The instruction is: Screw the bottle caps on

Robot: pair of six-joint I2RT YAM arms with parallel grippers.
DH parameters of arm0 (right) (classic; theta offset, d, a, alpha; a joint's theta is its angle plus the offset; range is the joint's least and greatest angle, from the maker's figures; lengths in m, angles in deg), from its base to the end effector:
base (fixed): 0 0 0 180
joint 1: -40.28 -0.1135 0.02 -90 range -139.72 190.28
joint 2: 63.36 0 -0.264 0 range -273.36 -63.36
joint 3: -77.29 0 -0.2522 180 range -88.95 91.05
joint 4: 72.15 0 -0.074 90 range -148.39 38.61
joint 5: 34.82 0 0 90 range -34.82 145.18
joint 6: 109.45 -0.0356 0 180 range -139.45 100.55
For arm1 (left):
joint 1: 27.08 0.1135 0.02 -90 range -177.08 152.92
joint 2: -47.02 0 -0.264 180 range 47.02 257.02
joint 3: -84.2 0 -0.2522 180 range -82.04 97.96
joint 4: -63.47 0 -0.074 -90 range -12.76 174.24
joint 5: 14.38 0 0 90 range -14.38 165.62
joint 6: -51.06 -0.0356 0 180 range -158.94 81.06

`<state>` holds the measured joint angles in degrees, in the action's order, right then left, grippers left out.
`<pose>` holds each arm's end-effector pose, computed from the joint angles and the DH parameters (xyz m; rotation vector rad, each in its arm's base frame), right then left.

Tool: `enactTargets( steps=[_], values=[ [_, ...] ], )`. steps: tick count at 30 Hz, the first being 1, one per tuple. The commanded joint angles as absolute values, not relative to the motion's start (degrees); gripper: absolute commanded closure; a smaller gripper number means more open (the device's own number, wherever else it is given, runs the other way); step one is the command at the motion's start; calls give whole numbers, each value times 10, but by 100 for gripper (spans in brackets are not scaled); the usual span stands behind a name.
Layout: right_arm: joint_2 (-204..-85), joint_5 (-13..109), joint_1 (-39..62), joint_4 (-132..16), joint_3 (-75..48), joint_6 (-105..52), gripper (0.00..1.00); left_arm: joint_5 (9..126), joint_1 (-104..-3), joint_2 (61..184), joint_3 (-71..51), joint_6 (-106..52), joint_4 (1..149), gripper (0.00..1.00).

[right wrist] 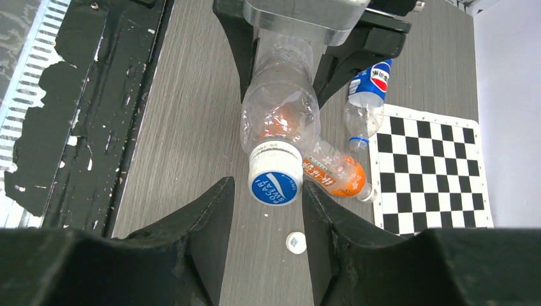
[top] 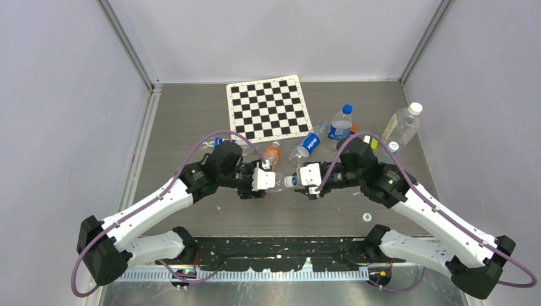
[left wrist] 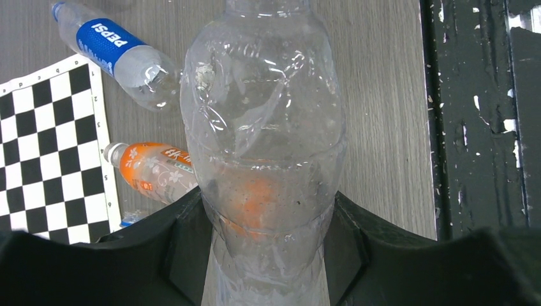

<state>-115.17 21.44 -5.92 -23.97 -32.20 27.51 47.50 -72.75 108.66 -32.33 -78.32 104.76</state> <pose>0.1144 0.1478 0.3509 -1.7070 1.1250 0.6027 0.1474 -0.1749 0.2869 1.6922 1.4572 -0.6120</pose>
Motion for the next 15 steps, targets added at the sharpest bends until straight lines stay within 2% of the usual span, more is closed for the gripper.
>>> enactTargets(
  steps=[1, 9, 15],
  values=[
    [-1162, 213, -69, -249, -303, 300, 52, 451, -725, 1088, -294, -776, 1043, 87],
    [-1175, 226, -76, -258, -307, 305, 58, 447, -725, 1089, -294, -775, 1044, 87],
    [-1188, 248, -77, -256, -311, 229, 89, 469, -725, 1085, -299, -775, 1034, 87]
  ],
)
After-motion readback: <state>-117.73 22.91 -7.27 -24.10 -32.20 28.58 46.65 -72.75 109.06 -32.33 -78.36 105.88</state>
